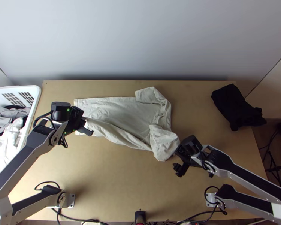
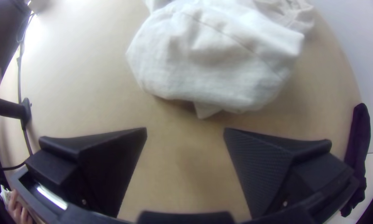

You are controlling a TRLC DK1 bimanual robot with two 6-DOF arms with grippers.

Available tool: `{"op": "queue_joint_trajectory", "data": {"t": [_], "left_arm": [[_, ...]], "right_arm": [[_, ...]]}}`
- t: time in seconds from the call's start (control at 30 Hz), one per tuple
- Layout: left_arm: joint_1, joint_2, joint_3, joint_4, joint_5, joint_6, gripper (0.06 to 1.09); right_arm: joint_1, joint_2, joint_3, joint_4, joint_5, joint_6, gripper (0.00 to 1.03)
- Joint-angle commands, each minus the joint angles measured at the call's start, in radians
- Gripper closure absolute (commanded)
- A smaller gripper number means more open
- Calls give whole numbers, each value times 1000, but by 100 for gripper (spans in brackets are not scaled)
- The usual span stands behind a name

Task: Fold the t-shirt

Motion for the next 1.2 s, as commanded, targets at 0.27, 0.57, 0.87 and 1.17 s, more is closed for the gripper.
{"op": "queue_joint_trajectory", "data": {"t": [0.27,0.57,0.87,1.17], "left_arm": [[18,11,11,1,6,7,105],[24,11,16,1,18,15,105],[42,14,25,1,21,10,105],[68,-12,28,0,23,-4,105]], "right_arm": [[-69,209,15,184,-25,-23,33],[-117,257,66,213,-46,-52,100],[-166,120,118,118,-49,-41,100],[-262,-26,303,-80,-75,-26,100]]}}
